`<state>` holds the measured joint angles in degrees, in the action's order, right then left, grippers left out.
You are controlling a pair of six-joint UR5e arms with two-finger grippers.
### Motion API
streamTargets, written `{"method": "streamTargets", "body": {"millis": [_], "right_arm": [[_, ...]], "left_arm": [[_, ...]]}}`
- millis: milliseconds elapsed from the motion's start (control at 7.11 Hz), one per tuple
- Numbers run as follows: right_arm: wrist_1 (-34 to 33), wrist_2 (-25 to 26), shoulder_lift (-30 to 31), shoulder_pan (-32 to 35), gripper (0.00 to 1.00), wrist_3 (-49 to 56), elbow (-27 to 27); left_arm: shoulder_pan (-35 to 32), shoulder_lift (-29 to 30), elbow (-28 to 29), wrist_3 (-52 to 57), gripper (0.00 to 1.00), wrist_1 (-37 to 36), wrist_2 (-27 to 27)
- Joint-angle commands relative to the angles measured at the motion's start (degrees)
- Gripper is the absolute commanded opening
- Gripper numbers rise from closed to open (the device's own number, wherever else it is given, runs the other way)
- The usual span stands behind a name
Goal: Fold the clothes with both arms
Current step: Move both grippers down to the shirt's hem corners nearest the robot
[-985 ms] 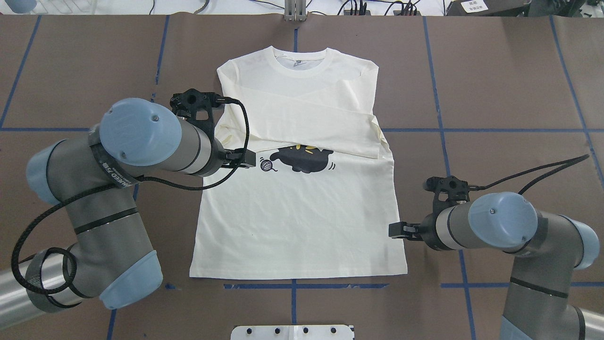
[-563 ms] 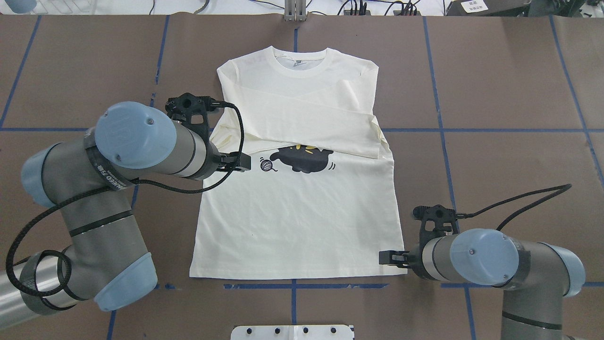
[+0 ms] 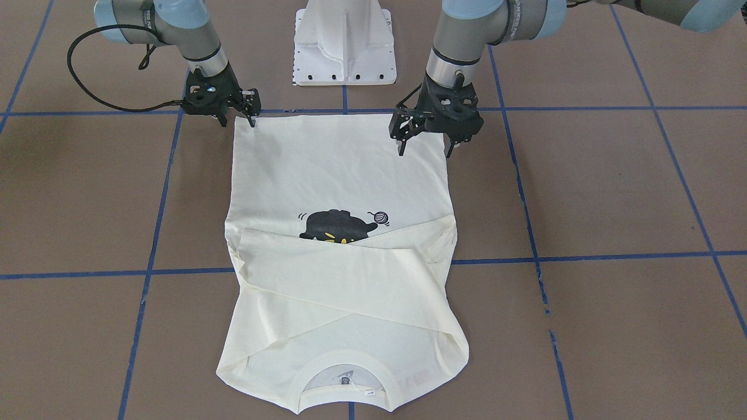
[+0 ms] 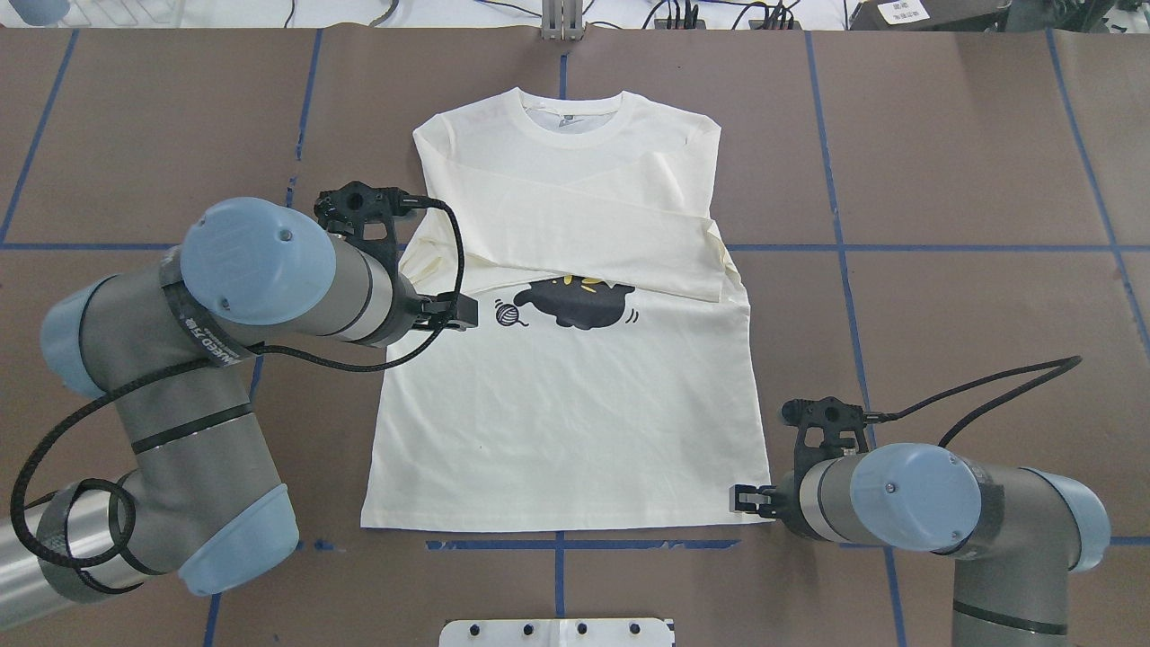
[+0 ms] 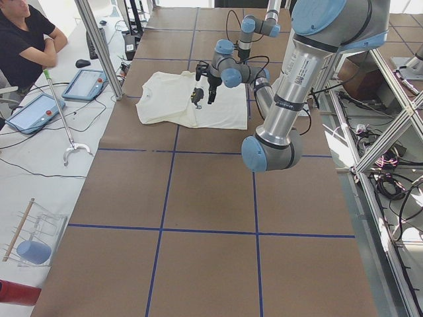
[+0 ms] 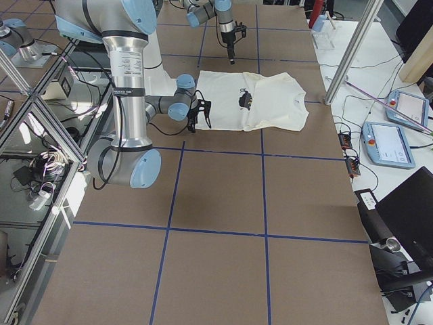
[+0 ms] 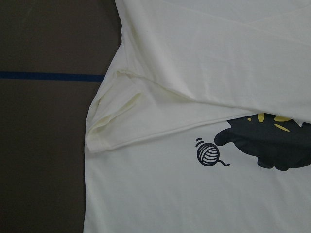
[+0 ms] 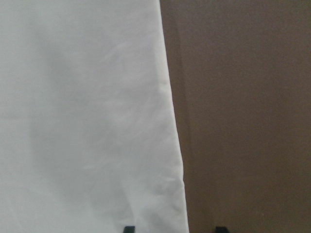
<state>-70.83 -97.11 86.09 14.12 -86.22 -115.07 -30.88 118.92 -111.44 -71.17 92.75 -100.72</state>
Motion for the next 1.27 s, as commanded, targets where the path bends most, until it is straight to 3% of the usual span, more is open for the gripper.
{"method": "streamTargets", "body": {"millis": [0, 141, 563, 704, 985, 1126], "right_arm": [[0.0, -0.3, 0.0, 0.0, 0.11, 0.0, -0.4], [0.0, -0.3, 0.0, 0.0, 0.0, 0.0, -0.4], [0.1, -0.7, 0.0, 0.4, 0.0, 0.0, -1.9], [0.1, -2.2, 0.1, 0.5, 0.0, 0.0, -3.7], [0.1, -2.8, 0.0, 1.1, 0.0, 0.0, -4.5], [0.3, -2.8, 0.0, 1.3, 0.0, 0.0, -4.5]], "left_arm": [[0.1, 0.0, 0.0, 0.0, 1.0, 0.2, 0.0], [0.1, 0.0, 0.0, 0.0, 1.0, 0.2, 0.0], [0.4, -0.2, 0.8, -0.1, 1.0, 0.8, -0.4], [0.5, -2.8, 0.1, -1.8, 1.0, 0.8, -2.9], [5.0, -8.9, -0.6, -16.8, 1.0, 8.4, -3.5], [8.2, -9.1, -0.7, -21.7, 1.0, 8.1, -3.1]]}}
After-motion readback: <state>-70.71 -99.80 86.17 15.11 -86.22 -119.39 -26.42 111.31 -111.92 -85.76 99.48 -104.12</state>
